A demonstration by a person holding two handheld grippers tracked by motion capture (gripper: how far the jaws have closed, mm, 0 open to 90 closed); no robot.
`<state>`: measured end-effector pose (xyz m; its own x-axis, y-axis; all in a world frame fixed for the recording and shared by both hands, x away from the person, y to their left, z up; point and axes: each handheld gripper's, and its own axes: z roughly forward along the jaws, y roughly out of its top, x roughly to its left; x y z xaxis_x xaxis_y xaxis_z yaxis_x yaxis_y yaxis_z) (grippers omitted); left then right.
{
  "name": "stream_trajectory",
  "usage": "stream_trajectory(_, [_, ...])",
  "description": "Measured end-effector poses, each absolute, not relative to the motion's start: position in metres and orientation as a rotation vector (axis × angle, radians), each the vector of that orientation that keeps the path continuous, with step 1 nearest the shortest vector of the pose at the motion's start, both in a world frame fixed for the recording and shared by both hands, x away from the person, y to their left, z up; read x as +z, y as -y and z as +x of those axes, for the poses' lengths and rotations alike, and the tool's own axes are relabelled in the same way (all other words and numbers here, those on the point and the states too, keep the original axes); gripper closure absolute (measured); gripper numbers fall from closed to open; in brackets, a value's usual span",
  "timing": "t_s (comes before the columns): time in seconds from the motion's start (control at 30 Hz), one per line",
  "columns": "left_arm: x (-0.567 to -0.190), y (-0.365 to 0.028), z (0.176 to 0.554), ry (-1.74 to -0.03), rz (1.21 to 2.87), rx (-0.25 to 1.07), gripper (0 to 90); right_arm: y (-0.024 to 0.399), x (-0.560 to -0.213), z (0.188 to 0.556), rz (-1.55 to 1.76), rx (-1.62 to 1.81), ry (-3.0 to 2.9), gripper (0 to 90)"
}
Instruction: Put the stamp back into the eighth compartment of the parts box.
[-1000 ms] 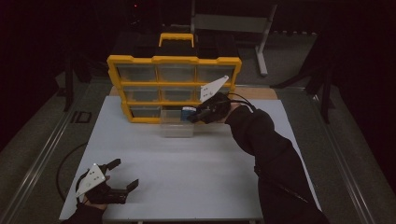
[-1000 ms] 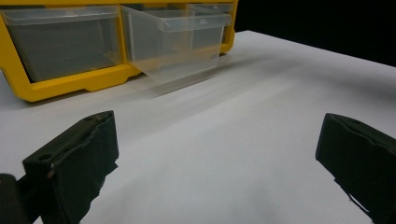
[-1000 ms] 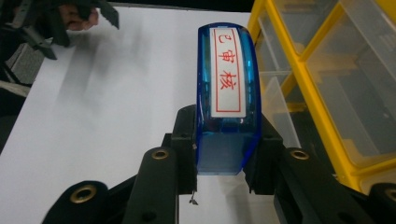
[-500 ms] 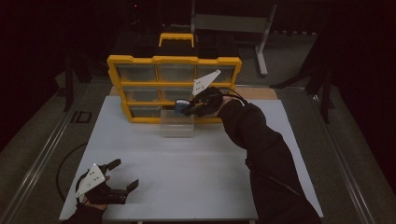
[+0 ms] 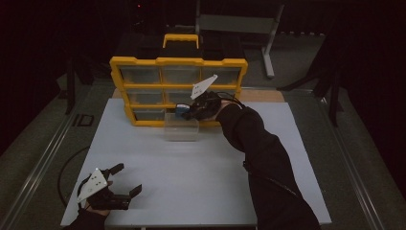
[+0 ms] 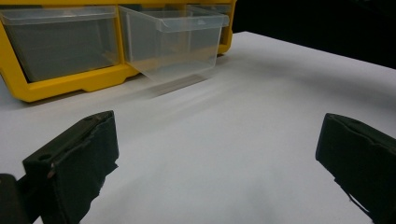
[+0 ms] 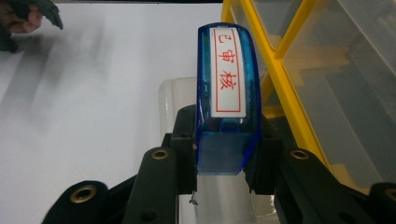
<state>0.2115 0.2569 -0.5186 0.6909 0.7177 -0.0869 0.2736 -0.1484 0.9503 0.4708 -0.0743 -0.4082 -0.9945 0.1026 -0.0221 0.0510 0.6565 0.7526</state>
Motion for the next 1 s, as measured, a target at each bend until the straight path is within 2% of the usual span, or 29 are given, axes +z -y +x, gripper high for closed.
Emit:
stream_trajectory(0.73, [-0.519,-0.258,0.212,-0.804,1.726,0.461,0.4,0.062,-0.440,0.478,0.261,1.197,-2.905,69.4])
stream_trajectory(1.0, [-0.520,-0.258,0.212,-0.805,1.726,0.461,0.4,0.057,-0.436,0.476,0.250,1.187,-2.903,69.5])
